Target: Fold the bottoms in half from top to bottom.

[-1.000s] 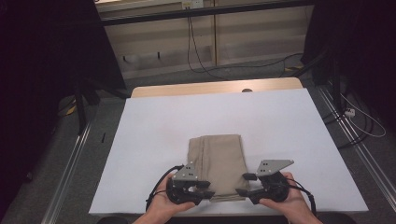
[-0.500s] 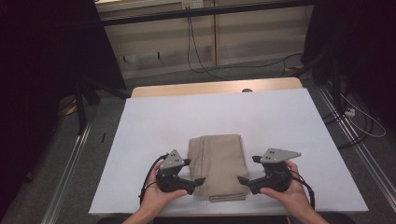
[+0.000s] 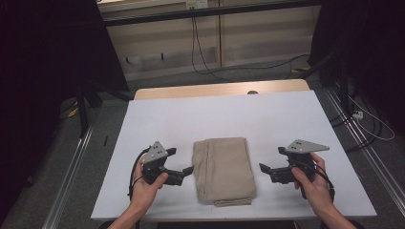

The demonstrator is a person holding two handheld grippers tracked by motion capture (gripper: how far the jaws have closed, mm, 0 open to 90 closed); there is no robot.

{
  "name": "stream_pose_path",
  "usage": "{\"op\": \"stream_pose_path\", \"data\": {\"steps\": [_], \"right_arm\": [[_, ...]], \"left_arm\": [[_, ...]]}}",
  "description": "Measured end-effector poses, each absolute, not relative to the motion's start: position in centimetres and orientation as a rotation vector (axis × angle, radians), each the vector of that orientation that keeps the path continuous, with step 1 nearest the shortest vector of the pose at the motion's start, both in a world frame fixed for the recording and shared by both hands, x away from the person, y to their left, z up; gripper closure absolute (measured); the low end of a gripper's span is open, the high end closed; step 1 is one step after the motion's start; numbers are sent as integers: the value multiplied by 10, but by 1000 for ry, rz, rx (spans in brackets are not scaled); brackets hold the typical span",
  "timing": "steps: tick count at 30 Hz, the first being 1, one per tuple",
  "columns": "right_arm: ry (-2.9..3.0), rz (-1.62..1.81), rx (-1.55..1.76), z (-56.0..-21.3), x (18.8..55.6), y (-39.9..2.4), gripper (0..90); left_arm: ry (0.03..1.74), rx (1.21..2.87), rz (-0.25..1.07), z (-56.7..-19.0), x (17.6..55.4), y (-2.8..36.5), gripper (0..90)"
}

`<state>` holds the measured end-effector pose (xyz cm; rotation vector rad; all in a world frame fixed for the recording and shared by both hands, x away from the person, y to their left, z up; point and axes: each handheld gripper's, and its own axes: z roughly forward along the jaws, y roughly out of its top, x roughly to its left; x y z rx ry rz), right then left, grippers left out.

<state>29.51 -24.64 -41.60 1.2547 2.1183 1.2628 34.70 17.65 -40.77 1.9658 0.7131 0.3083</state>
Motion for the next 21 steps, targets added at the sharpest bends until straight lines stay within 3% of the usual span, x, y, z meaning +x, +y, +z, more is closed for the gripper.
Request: {"op": "stream_pose_path", "data": {"steps": [14,21], "right_arm": [[1998,1175,1347,-426,290,-282,60],[1920,1182,1387,-432,280,-297,66]], "left_arm": [[895,1881,419,-414,360,229,71],[889,1874,454,-417,355,239,71]]}}
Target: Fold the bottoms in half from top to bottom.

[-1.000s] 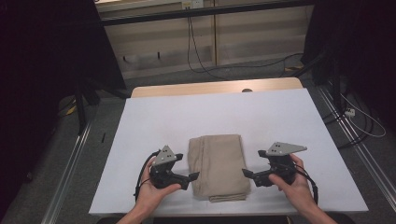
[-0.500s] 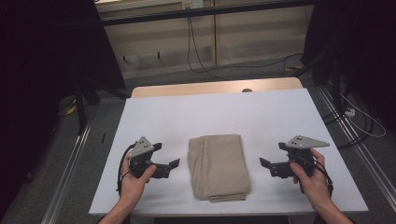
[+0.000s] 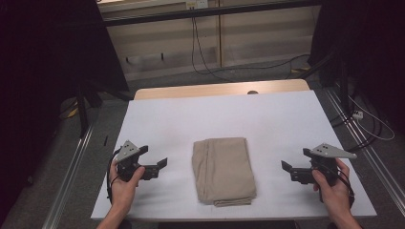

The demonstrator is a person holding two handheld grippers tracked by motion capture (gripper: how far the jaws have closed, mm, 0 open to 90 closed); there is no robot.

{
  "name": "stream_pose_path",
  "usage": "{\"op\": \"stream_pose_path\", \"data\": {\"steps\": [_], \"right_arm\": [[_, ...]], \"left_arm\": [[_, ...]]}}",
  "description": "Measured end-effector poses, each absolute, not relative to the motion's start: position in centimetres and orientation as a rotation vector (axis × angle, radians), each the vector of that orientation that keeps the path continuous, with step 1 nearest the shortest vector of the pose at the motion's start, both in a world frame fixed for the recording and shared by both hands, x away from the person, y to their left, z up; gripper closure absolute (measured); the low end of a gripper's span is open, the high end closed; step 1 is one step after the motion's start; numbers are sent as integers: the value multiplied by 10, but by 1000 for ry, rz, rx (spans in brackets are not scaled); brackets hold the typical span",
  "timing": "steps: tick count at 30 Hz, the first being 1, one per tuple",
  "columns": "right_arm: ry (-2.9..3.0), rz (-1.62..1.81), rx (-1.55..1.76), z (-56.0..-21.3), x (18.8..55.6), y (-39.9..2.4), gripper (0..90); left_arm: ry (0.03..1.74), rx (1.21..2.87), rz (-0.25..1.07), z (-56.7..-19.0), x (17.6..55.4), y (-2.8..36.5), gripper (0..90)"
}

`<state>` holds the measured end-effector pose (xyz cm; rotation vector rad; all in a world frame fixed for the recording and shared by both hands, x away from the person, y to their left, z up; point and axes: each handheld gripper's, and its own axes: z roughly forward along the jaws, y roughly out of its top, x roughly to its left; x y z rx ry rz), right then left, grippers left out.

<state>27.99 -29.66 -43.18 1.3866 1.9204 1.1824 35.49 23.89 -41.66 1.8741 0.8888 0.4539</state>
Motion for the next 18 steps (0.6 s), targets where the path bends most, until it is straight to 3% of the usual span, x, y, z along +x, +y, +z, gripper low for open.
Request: {"op": "stream_pose_path", "data": {"steps": [18], "right_arm": [[1911,1198,1393,-433,282,-296,56]], "left_arm": [[941,1851,460,-420,355,245,68]]}}
